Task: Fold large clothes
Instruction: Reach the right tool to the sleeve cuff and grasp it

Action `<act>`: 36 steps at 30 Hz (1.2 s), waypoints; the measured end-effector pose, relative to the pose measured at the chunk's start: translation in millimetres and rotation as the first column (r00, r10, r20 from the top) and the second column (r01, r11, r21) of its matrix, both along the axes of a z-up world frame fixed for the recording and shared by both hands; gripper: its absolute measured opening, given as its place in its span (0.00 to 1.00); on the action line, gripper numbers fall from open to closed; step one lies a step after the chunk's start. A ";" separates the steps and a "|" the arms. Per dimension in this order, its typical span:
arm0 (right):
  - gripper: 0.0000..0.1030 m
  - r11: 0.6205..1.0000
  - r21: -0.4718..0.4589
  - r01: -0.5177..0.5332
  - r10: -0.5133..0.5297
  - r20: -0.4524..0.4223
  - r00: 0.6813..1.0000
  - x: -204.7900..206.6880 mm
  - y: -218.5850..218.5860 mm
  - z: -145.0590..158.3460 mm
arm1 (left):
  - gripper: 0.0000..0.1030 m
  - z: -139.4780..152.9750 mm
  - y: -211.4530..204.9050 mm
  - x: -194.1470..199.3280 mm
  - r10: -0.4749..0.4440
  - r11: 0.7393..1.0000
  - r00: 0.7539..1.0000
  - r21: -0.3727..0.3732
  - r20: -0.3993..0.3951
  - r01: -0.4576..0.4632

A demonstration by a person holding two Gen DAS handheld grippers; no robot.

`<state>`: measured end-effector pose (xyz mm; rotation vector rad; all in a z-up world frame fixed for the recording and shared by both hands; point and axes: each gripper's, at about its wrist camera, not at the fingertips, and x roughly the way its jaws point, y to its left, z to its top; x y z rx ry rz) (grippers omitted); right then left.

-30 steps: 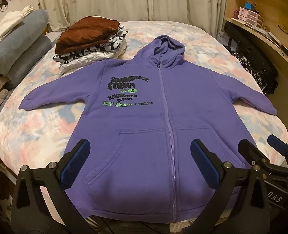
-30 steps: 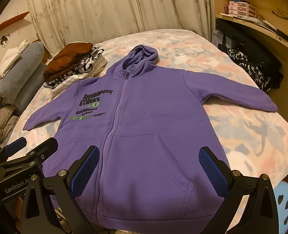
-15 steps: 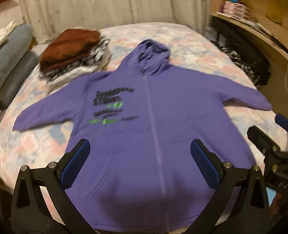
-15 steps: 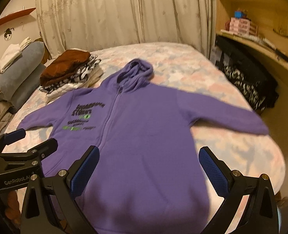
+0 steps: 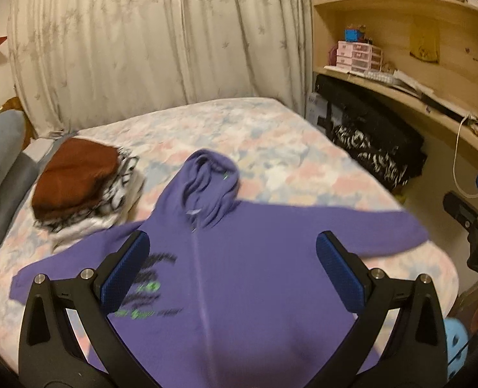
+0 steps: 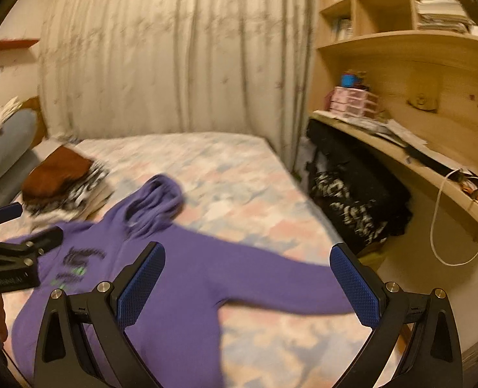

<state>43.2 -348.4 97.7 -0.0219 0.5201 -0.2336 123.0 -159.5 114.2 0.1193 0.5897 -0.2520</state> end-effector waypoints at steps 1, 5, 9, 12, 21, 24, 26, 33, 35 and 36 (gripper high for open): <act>1.00 1.000 0.017 0.016 -0.016 -0.003 1.000 9.0 -17.7 -1.3 | 0.99 1.4 -9.7 11.3 -0.016 1.000 1.000 -0.013 -0.007 0.016; 1.00 0.990 0.110 0.091 -0.084 -0.069 0.994 37.0 -98.5 -24.6 | 0.99 -10.8 -51.3 52.3 -0.074 0.997 0.996 -0.038 -0.039 0.073; 0.93 0.953 0.223 0.204 -0.165 -0.184 0.969 54.5 -178.0 -86.3 | 0.99 -59.5 -92.8 86.1 -0.085 0.996 0.990 -0.025 -0.110 0.083; 0.72 0.909 0.295 0.294 -0.207 -0.291 0.934 61.3 -224.8 -140.5 | 0.97 -105.6 -118.9 100.1 -0.086 0.996 0.984 -0.018 -0.156 0.084; 0.72 0.752 0.480 0.452 -0.249 -0.427 0.869 67.0 -315.8 -266.5 | 0.88 -222.9 -197.8 124.8 -0.092 0.989 0.967 0.090 -0.238 0.117; 0.72 0.716 0.498 0.490 -0.273 -0.445 0.853 63.5 -323.7 -294.6 | 0.87 -247.4 -212.9 133.1 -0.098 0.988 0.954 0.083 -0.282 0.126; 0.72 0.687 0.514 0.513 -0.298 -0.444 0.845 69.8 -335.8 -309.4 | 0.86 -257.2 -218.0 138.5 -0.103 0.989 0.943 0.066 -0.317 0.130; 0.32 0.696 0.430 0.576 -0.384 -0.455 0.804 112.7 -342.3 -320.2 | 0.84 -248.4 -211.9 140.9 -0.129 0.990 0.940 0.015 -0.316 0.141; 0.22 0.720 0.416 0.555 -0.382 -0.430 0.818 124.4 -333.9 -307.3 | 0.81 -235.0 -202.5 134.9 -0.145 0.988 0.941 0.010 -0.305 0.155; 0.19 0.744 0.398 0.536 -0.385 -0.400 0.832 128.7 -325.3 -295.2 | 0.81 -227.2 -195.6 131.9 -0.154 0.987 0.942 0.004 -0.299 0.163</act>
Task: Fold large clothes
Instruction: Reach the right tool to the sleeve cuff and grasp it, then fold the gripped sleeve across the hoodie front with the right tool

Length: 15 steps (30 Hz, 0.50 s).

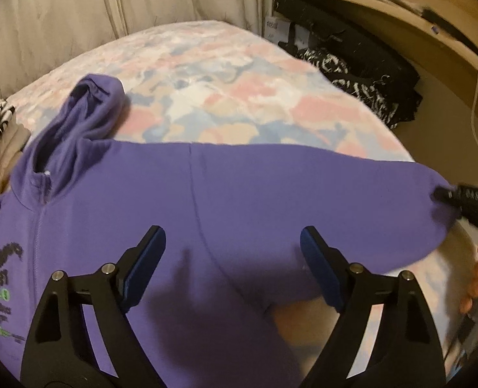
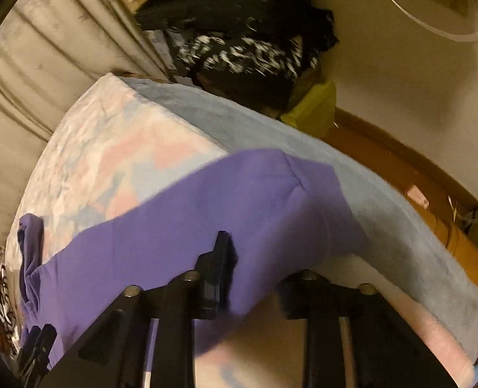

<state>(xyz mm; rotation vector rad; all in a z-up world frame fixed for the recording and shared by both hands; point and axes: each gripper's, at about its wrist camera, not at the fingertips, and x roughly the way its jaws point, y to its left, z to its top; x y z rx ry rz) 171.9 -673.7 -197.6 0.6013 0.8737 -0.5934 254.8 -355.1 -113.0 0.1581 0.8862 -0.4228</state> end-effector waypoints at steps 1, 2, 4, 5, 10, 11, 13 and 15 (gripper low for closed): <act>0.17 0.999 -0.045 -0.026 0.027 0.022 0.999 5.9 10.8 13.9 | 0.81 8.1 8.3 -2.6 -0.002 1.000 1.000 -0.011 0.010 0.002; 0.16 0.996 -0.081 -0.047 0.050 0.036 0.998 9.9 21.3 25.2 | 0.81 16.2 17.9 -5.0 0.006 1.000 1.000 -0.019 0.021 -0.006; 0.15 0.979 -0.170 -0.116 0.131 0.077 0.988 21.9 54.5 55.8 | 0.81 31.1 39.2 -8.8 0.028 0.999 0.999 -0.039 0.032 -0.027; 0.15 0.965 -0.208 -0.161 0.184 0.099 0.978 29.0 75.7 71.8 | 0.81 38.3 52.6 -9.8 0.045 0.998 0.998 -0.055 0.033 -0.043; 0.15 0.883 -0.306 -0.355 0.411 0.143 0.900 66.1 180.9 116.8 | 0.81 65.1 125.1 -16.1 0.157 0.981 0.986 -0.120 0.046 -0.151; 0.15 0.868 -0.311 -0.388 0.446 0.144 0.883 72.9 199.7 119.6 | 0.81 69.8 143.4 -17.6 0.183 0.976 0.982 -0.129 0.052 -0.175; 0.15 0.829 -0.314 -0.463 0.523 0.141 0.841 87.3 241.8 120.2 | 0.81 73.8 171.9 -20.9 0.223 0.968 0.973 -0.134 0.065 -0.213; 0.15 0.789 -0.307 -0.533 0.588 0.124 0.799 100.1 281.0 112.8 | 0.82 75.1 203.8 -23.3 0.273 0.956 0.959 -0.136 0.074 -0.261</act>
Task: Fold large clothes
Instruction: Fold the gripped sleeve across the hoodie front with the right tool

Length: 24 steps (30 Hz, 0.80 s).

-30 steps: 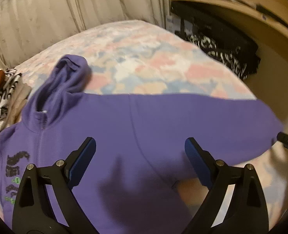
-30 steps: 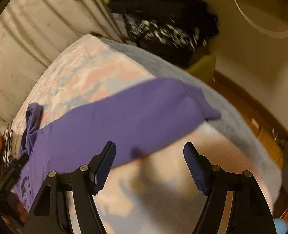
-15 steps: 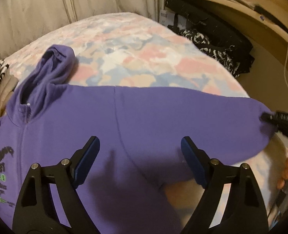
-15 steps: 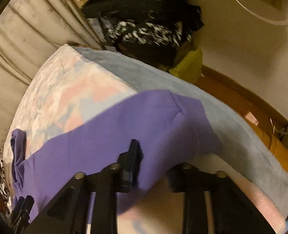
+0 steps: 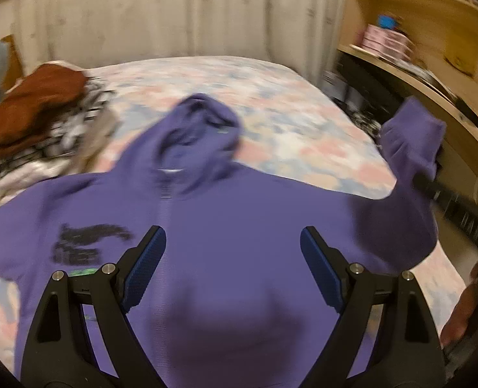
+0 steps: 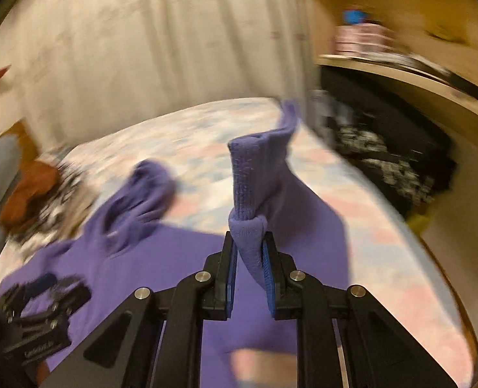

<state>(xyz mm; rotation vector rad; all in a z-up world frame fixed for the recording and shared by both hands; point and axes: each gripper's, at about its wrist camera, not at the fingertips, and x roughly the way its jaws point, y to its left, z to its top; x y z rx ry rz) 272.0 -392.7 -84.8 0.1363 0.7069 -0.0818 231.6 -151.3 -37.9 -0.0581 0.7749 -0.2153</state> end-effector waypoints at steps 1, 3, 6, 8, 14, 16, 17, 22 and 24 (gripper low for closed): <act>0.15 0.999 -0.003 -0.035 0.035 -0.016 0.999 6.9 20.1 -7.3 | 0.82 -2.0 14.9 -0.1 0.017 1.000 1.000 -0.004 -0.005 -0.017; 0.15 0.996 -0.004 -0.085 0.085 -0.056 0.995 16.2 53.5 -23.8 | 0.82 -11.0 39.8 0.8 0.046 0.999 0.998 -0.009 -0.030 -0.046; 0.15 0.987 -0.006 -0.161 0.158 -0.164 0.974 31.8 100.8 -66.7 | 0.82 -31.9 67.9 3.1 0.074 0.997 0.993 -0.017 -0.093 -0.076; 0.18 0.978 -0.043 -0.205 0.189 -0.242 0.952 35.3 123.1 -96.5 | 0.82 -48.8 77.4 2.9 0.069 0.997 0.988 -0.023 -0.137 -0.073; 0.60 0.957 -0.059 -0.283 0.249 -0.325 0.912 10.8 141.4 -130.2 | 0.82 -87.5 81.6 0.0 -0.036 0.989 0.969 -0.149 -0.245 -0.001; 0.70 0.958 -0.047 -0.282 0.258 -0.283 0.924 -3.5 133.3 -116.7 | 0.82 -91.4 77.9 3.4 -0.075 0.977 0.958 -0.212 -0.278 0.015; 0.70 0.957 -0.049 -0.285 0.263 -0.263 0.928 -13.0 131.8 -111.0 | 0.82 -93.9 75.6 3.8 -0.089 0.973 0.954 -0.231 -0.287 0.021; 0.70 0.970 -0.060 -0.234 0.216 -0.224 0.950 -63.2 117.5 -89.0 | 0.81 -101.3 52.1 12.0 -0.161 0.958 0.934 -0.277 -0.318 0.070; 0.70 0.974 -0.044 -0.221 0.206 -0.221 0.953 -74.2 117.0 -86.6 | 0.81 -108.5 40.2 20.4 -0.185 0.956 0.922 -0.281 -0.340 0.088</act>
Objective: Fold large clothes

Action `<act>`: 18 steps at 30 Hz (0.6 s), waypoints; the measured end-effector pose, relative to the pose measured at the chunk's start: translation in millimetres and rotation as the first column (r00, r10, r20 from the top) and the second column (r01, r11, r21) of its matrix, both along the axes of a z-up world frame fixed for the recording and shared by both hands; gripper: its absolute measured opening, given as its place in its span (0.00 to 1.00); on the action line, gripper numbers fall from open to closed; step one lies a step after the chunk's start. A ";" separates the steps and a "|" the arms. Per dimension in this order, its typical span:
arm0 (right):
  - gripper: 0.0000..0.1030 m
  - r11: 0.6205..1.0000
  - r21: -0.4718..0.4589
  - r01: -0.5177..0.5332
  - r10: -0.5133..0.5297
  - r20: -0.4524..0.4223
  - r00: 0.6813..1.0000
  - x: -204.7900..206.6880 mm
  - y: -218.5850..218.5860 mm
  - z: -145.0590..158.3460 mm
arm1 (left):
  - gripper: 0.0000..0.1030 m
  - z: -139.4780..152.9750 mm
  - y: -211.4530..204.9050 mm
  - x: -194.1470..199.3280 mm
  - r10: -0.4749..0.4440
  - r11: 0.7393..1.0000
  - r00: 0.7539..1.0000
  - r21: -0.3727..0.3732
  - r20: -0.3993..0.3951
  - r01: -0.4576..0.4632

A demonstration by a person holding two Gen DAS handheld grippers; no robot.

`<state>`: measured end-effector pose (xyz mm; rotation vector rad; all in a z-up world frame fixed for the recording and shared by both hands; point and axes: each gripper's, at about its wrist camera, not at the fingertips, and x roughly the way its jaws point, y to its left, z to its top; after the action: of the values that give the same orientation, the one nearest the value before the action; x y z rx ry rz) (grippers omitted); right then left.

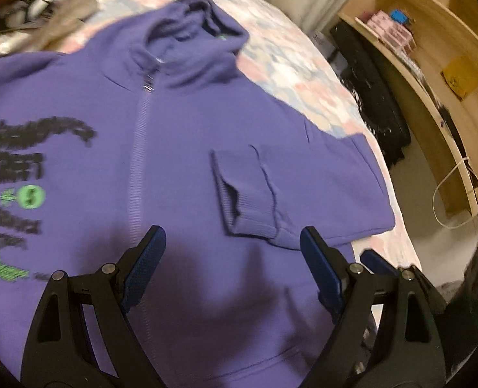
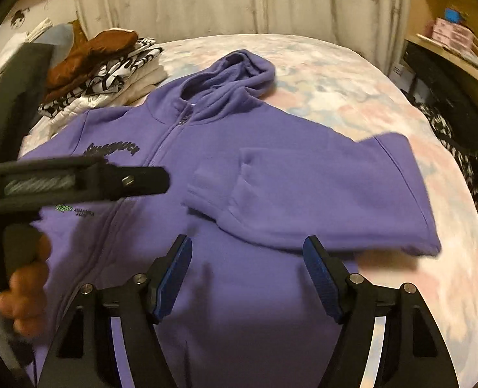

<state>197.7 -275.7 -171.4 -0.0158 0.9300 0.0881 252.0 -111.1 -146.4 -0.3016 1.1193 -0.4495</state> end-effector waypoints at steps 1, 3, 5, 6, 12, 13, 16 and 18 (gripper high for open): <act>0.70 1.000 0.012 0.007 -0.007 -0.003 1.000 -7.3 -7.7 1.7 | 0.78 -5.1 -7.1 4.7 -0.009 1.000 1.000 0.006 -0.014 0.009; 0.70 1.000 0.022 0.013 -0.013 -0.001 1.000 -13.3 -11.3 -0.2 | 0.66 -16.7 -20.2 16.0 -0.025 1.000 0.999 0.011 -0.044 0.026; 0.70 1.000 0.019 0.017 -0.017 0.005 1.000 -20.8 -17.5 -0.5 | 0.33 -27.0 -34.7 26.0 -0.032 0.999 0.996 0.029 -0.080 0.034; 0.70 1.000 0.014 0.019 -0.019 0.008 1.000 -19.9 -17.3 -2.1 | 0.22 -30.5 -39.8 31.2 -0.032 0.998 0.995 0.042 -0.091 0.036; 0.70 0.999 0.005 0.037 -0.037 0.049 0.998 -40.1 -32.2 15.0 | 0.07 52.5 -71.7 25.2 -0.095 0.976 0.967 0.214 0.236 0.043; 0.70 0.999 0.004 0.041 -0.041 0.059 0.997 -43.7 -33.7 19.7 | 0.07 75.2 -70.1 22.1 -0.099 0.974 0.948 0.226 0.302 0.030; 0.70 0.999 0.001 0.048 -0.048 0.093 0.995 -58.4 -40.2 33.9 | 0.07 126.6 -48.2 17.4 -0.077 0.971 0.900 0.237 0.430 -0.030; 0.70 0.999 -0.004 0.051 -0.050 0.105 0.993 -64.5 -41.2 42.0 | 0.07 144.9 -26.4 18.7 -0.054 0.962 0.879 0.259 0.473 -0.081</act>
<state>133.2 -316.9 -129.4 -0.0034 0.8253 0.0366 270.7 -137.5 -1.5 0.0485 0.6789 -0.3260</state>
